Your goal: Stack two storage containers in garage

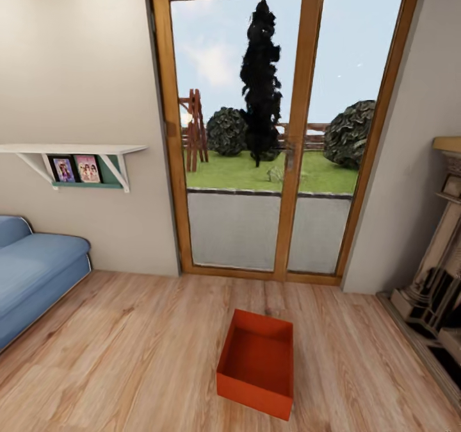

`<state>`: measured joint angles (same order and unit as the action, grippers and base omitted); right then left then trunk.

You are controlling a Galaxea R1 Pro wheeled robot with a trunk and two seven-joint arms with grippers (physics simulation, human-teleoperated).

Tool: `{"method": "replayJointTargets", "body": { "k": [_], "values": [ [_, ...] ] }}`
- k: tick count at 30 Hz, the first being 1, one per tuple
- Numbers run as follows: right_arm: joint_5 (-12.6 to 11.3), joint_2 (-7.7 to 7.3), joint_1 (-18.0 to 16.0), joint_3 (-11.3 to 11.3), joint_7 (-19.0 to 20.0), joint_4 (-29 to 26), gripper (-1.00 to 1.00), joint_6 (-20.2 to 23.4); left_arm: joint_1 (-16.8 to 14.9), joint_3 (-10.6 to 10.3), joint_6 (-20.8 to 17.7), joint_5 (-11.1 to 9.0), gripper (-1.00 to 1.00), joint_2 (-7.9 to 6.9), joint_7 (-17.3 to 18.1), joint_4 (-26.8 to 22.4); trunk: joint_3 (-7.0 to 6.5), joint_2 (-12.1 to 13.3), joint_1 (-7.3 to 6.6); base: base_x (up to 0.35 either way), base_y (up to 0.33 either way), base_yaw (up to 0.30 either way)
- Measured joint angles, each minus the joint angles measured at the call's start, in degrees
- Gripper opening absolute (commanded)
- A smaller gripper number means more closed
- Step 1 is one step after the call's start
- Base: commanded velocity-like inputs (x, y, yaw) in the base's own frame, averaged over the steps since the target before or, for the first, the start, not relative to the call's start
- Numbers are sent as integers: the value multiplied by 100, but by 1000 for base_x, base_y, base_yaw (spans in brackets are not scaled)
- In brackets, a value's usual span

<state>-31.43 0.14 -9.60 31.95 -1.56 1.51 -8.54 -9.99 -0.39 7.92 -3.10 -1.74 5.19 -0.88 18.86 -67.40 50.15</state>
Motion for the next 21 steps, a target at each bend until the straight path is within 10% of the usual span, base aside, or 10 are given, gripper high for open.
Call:
{"method": "replayJointTargets", "body": {
  "k": [21],
  "values": [
    [12,0,-1,9,2,0,100,3,1,0,1,7,100,0,-1,-4,0,0,-2,78,56,-163]
  ]
}}
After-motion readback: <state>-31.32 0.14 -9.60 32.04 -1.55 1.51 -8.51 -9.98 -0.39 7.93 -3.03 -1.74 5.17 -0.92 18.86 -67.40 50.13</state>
